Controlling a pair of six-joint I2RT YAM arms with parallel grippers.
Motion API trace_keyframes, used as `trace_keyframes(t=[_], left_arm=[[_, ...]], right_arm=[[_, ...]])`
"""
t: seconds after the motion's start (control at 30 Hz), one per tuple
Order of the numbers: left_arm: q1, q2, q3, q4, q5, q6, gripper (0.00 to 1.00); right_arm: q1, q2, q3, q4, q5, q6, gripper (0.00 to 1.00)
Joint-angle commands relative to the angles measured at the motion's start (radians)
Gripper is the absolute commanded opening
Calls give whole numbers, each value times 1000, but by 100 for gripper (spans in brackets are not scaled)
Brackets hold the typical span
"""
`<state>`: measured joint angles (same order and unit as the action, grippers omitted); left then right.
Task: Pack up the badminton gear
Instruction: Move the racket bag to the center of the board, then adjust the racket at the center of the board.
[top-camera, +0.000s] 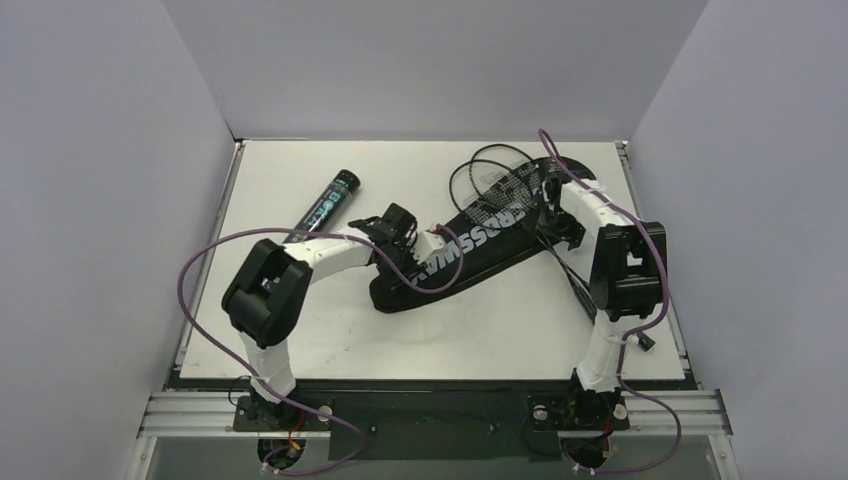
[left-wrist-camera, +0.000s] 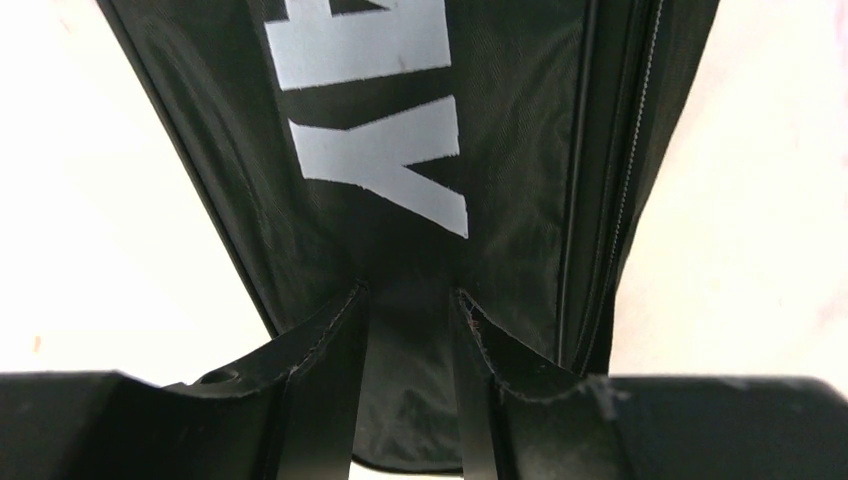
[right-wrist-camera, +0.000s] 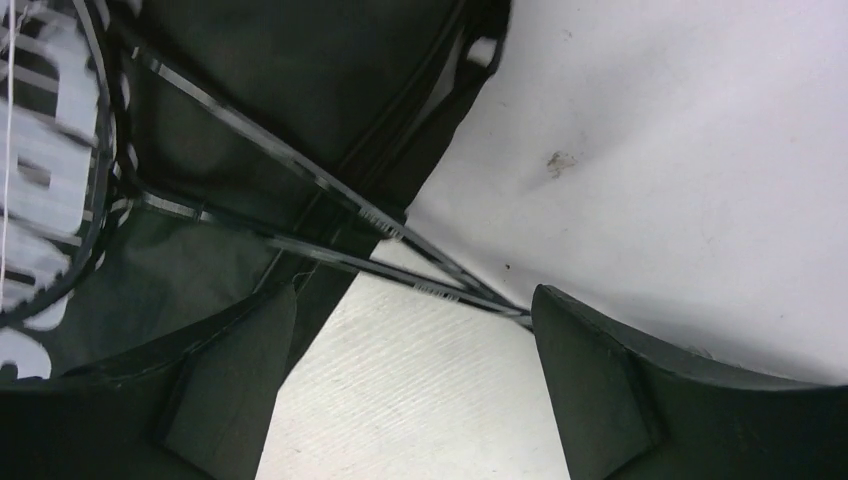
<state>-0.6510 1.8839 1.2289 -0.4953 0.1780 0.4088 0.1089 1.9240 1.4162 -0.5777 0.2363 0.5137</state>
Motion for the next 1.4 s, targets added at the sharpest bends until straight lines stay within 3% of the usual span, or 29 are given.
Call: trace_keyframes(t=[0.0,0.2,0.33,0.4,0.57,0.97,1.37], left_arm=[[11,-127,-96,-129,-3,31,44],[46,-260,-166,-192,1,39,49],[59,-288,-129,-224,5,17,57],[62,-298,-100,-233,8,2,67],[43,-309,3,-228,36,-47,74],[-90,-65,122,-143,-9,-66,74],[-100,102,266,-141,1,-63,74]], right_arm=[[-13,21,38,-25,41,-16,82],[-26,41,35,-19,30,-25,79],[-15,31,-7,11,-24,-24,78],[-12,9,-45,41,-59,-19,77],[-39,-35,-119,109,-170,13,75],[-62,-223,-229,185,-152,13,75],[71,-219,-225,123,-129,-235,79]])
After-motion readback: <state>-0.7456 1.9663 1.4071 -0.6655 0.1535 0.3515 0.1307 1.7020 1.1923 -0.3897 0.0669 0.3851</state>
